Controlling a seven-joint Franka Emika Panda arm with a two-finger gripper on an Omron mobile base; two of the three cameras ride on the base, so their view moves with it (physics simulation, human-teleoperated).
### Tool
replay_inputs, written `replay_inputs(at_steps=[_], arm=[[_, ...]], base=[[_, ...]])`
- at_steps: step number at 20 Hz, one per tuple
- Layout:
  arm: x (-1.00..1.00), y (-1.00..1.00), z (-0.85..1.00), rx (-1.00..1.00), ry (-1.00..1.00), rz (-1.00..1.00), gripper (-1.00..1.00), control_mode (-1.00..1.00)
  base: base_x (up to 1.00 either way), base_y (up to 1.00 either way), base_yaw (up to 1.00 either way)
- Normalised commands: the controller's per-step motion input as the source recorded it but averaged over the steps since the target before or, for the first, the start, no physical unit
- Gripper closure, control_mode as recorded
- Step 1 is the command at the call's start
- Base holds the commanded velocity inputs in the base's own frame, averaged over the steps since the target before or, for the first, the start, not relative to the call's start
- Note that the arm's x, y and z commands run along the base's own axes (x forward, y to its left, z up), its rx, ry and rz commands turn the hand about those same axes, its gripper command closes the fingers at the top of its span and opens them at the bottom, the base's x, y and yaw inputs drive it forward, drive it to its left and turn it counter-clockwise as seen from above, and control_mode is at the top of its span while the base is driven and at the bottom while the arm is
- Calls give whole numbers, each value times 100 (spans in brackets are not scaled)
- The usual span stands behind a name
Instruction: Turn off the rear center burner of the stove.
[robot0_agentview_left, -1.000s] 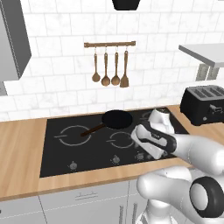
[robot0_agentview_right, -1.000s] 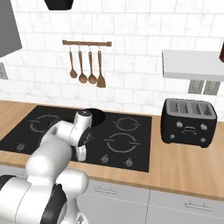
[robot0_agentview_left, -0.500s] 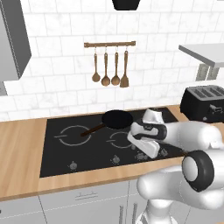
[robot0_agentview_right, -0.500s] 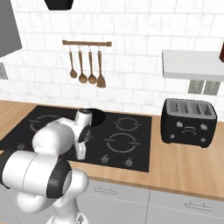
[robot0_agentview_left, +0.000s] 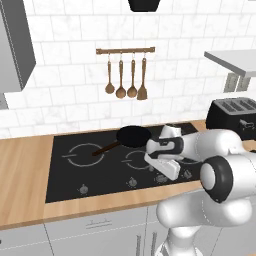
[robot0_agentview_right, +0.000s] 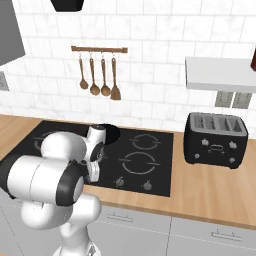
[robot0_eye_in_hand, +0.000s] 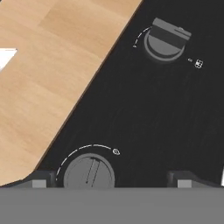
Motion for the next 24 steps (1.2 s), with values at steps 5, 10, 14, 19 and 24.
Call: replay_inputs(at_steps=[5,10,14,19,24], arm=[[-20,0,-9,0,1,0,-100,-100],[-2,-5,-9,0,2,-2,-100,-100],[5,-2,-3,0,0,0,-100,-100],[0,0,0,0,0,0,100,-100],[0,0,0,0,0,0,100,-100]], base=[[0,0,0],[0,0,0],[0,0,0],[0,0,0],[0,0,0]])
